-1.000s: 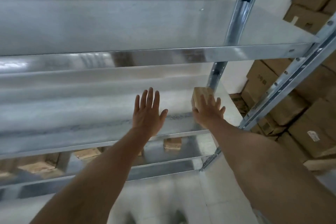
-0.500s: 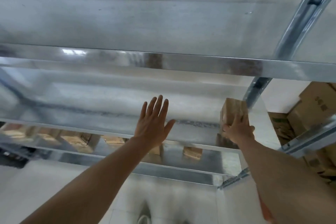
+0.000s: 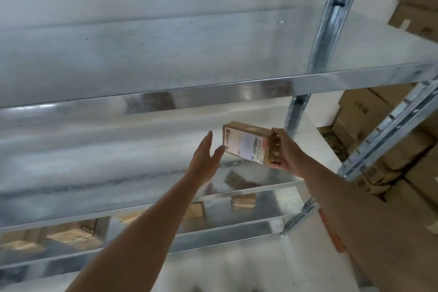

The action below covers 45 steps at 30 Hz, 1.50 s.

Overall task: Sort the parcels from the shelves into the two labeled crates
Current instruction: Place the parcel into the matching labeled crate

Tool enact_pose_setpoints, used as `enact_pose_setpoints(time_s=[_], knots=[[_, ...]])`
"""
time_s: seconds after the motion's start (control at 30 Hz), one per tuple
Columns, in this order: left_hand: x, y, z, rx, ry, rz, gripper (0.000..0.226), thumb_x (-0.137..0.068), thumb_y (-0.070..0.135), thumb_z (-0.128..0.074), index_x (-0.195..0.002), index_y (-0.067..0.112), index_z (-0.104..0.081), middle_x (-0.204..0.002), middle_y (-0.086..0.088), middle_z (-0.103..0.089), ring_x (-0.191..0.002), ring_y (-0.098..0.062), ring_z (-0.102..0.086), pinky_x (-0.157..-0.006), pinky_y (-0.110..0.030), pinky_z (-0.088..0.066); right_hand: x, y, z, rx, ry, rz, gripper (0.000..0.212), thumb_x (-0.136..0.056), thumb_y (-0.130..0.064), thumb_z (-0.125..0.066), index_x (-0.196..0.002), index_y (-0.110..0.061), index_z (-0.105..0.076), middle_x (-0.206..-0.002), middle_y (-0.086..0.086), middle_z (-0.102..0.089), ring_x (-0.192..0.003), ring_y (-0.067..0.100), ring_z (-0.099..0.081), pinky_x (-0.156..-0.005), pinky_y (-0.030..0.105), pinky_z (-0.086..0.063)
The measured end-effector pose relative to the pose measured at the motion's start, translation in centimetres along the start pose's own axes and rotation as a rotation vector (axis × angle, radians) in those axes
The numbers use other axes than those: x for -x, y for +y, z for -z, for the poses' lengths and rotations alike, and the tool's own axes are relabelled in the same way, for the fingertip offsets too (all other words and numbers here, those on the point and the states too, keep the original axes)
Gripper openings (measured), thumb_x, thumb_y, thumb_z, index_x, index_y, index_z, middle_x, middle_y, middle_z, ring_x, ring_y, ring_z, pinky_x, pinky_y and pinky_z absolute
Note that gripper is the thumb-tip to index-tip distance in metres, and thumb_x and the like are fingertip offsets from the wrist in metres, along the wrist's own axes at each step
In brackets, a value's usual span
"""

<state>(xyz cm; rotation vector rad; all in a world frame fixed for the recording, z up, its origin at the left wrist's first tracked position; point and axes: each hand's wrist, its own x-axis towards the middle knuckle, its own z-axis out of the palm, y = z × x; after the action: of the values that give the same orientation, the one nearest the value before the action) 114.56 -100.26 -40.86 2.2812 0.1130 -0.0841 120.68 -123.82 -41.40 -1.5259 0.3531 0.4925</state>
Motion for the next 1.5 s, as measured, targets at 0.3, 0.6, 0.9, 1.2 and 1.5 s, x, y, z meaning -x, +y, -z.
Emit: enact_pose_setpoints(time_s=[0.3,0.6,0.9,1.2,1.5], knots=[[-1.0,-0.2,3.0,0.75,-0.049,-0.008,0.029,-0.098,0.014,-0.062,-0.122,0.028,-0.066,-0.108,-0.008,-0.072,-0.097,-0.021,-0.064,-0.083,-0.029,-0.054,1.6,-1.7,-3.1,-0.073,-0.081,-0.041,0.065,-0.096,-0.07,-0.034,-0.108,-0.015,-0.065,-0.097,0.013,-0.069,-0.096,0.032,-0.067,-0.085,0.041,-0.056],[-1.7,-0.1,4.5,0.881,0.053,0.053,0.029,-0.095,0.017,-0.068,-0.116,0.036,-0.063,-0.094,0.005,-0.077,-0.094,-0.016,-0.07,-0.071,-0.021,-0.057,1.6,-2.5,-4.9,0.034,-0.099,0.098,0.055,-0.094,-0.064,-0.051,-0.126,-0.02,-0.058,-0.12,0.012,-0.067,-0.104,0.03,-0.072,-0.092,0.043,-0.054],[-1.0,-1.2,5.6,0.747,-0.066,0.076,0.092,-0.093,0.018,-0.07,-0.158,0.04,-0.009,-0.11,-0.003,-0.071,-0.107,-0.024,-0.067,-0.093,-0.039,-0.048,2.1,-1.9,-6.1,-0.087,-0.055,0.135,0.054,-0.092,-0.053,-0.062,-0.13,-0.016,-0.055,-0.12,0.015,-0.063,-0.111,0.034,-0.064,-0.096,0.043,-0.052],[0.5,-5.0,5.2,0.622,-0.284,0.22,0.04,-0.088,0.028,-0.076,-0.12,0.015,-0.056,-0.116,-0.015,-0.07,-0.105,-0.027,-0.07,-0.097,-0.045,-0.055,3.4,1.3,-12.5,-0.264,0.185,0.141,0.05,-0.088,-0.033,-0.075,-0.126,-0.01,-0.053,-0.111,0.015,-0.071,-0.105,0.031,-0.068,-0.093,0.051,-0.057],[3.7,-8.5,6.3,0.688,-0.16,0.099,0.038,-0.096,0.003,-0.057,-0.124,0.026,-0.065,-0.118,-0.004,-0.07,-0.104,-0.031,-0.07,-0.086,-0.049,-0.06,6.7,5.6,-19.1,0.054,0.328,0.237,0.025,-0.098,-0.037,-0.059,-0.121,-0.03,-0.066,-0.105,0.002,-0.075,-0.087,0.025,-0.075,-0.071,0.046,-0.063]])
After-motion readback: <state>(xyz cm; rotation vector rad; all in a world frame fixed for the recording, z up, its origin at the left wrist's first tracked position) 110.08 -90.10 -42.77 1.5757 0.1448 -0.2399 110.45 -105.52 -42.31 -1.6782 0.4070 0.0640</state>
